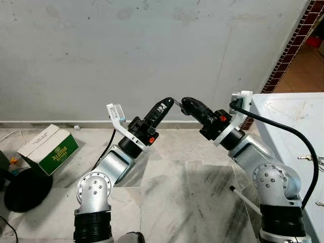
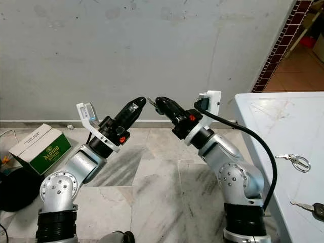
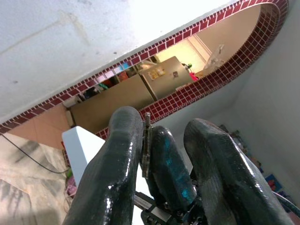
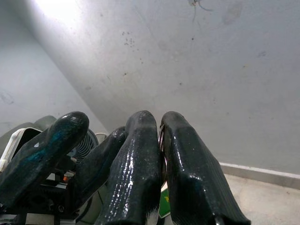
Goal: Hang keys on a hook
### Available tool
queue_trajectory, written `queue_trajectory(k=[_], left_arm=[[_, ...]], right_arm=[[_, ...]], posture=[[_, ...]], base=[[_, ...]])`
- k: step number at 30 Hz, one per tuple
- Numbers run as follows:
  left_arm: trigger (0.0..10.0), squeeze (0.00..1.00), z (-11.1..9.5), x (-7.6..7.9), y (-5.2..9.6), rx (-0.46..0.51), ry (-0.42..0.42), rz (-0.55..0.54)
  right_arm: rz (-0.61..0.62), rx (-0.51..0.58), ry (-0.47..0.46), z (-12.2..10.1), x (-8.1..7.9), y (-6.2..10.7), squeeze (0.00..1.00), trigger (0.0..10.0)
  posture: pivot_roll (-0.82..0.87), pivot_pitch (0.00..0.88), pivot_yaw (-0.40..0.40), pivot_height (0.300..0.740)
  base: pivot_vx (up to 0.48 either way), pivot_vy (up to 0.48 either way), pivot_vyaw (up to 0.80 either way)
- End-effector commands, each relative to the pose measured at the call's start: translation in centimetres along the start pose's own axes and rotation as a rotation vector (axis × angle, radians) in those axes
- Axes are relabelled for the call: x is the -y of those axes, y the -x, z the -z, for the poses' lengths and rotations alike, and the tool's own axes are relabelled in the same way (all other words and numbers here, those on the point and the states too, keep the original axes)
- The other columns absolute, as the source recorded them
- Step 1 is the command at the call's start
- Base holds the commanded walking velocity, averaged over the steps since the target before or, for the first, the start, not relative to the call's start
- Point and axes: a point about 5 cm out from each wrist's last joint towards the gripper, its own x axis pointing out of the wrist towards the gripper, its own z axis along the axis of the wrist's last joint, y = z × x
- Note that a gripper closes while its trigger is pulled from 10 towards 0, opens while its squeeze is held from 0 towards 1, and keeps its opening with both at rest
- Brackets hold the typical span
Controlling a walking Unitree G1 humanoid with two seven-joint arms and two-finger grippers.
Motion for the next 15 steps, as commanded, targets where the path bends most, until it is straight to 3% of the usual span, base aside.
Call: queue_trajectory(k=[1, 10, 15], left_arm=[[10.0, 0.00, 0.78, 0.21, -0.25, -0.013, 0.030, 0.014], [10.0, 0.00, 1.11, -0.16, -1.10, -0.008, 0.068, 0.026], [10.0, 0.00, 1.02, -0.14, -1.23, -0.003, 0.073, 0.030]], right_arm=[[0.003, 0.006, -0.003, -0.17, 0.01, -0.19, 0.00, 10.0], [-0.023, 0.003, -0.028, -0.25, -0.42, -0.26, 0.00, 10.0], [-0.028, 0.021, -0.104, -0.27, -0.57, -0.09, 0.00, 10.0]], posture=[[-0.09, 0.104, 0.027, 0.740], [-0.10, 0.105, 0.028, 0.740], [-0.10, 0.109, 0.030, 0.740]], base=[[0.000, 0.000, 0.00], [0.000, 0.000, 0.00], [0.000, 0.000, 0.00]])
